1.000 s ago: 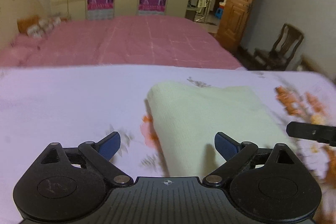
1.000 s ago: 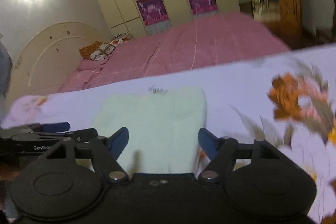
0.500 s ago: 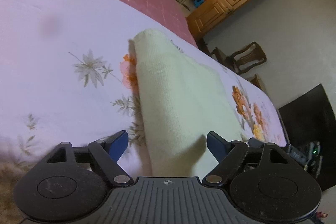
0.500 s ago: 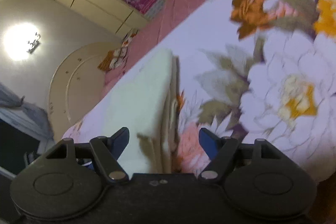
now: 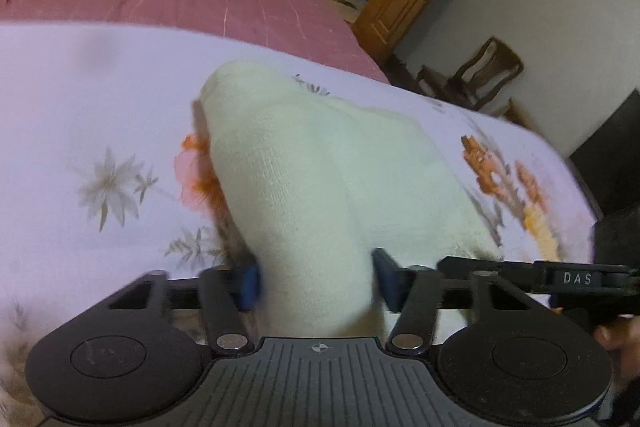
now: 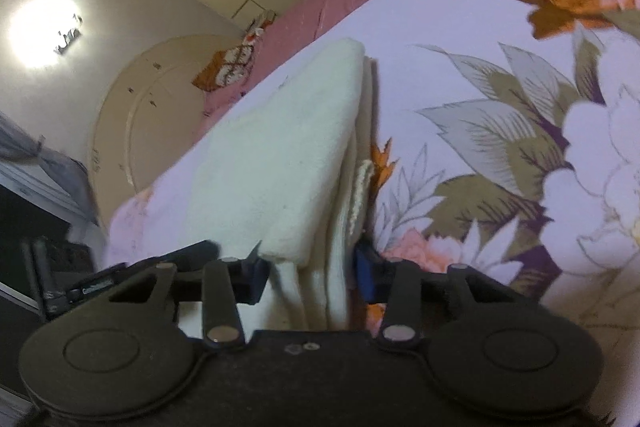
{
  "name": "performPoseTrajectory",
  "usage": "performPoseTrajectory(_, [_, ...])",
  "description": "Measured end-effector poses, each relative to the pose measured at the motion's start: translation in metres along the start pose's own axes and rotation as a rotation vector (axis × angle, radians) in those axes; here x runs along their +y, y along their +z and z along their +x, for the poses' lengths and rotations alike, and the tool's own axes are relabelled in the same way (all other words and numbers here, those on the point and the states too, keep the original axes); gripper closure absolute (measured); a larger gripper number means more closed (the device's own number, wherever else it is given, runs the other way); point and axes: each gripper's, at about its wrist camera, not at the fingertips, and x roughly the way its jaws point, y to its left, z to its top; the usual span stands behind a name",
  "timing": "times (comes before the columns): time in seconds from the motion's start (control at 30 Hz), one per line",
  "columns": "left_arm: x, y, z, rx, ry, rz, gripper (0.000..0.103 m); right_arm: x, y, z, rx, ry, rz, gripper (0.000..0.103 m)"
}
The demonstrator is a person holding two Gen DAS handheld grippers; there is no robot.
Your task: Fold small clothes
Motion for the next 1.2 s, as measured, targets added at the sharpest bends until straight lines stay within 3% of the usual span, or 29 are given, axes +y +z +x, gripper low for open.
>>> performPoseTrajectory(0.13, [-0.033, 0.001, -0.014, -0.036, 0.117, 0.166, 0.065, 0.054, -0.008, 0.003, -0.036, -0.194, -0.204, 0.074])
performPoseTrajectory(0.27, [-0.042, 0.004, -0.039, -0.064, 0.152, 0.212, 0.066, 0.101, -0.024, 0.001, -0.076, -0.304, -0.348, 0.076])
performPoseTrajectory(0.5, [-0.018, 0.000, -0.128, -0.125, 0.228, 0.259, 0.066, 0.172, -0.054, -0.015, -0.109, -0.255, -0.424, 0.077])
performPoseTrajectory(0.8, [0.068, -0.043, -0.226, -0.121, 0.334, 0.192, 0.066, 0.252, -0.106, 0.022, -0.071, -0.133, -0.475, 0.077])
performPoseTrajectory(0.97, [0.102, -0.073, -0.240, -0.110, 0.366, 0.124, 0.066, 0.282, -0.133, 0.050, -0.025, -0.093, -0.487, 0.077])
performPoseTrajectory(1.13, [0.134, -0.106, -0.231, -0.072, 0.328, 0.063, 0.065, 0.286, -0.161, 0.068, 0.028, -0.087, -0.462, 0.077])
performPoseTrajectory(1.2, [0.143, -0.120, -0.223, -0.052, 0.313, 0.042, 0.058, 0.279, -0.170, 0.072, 0.055, -0.102, -0.439, 0.077])
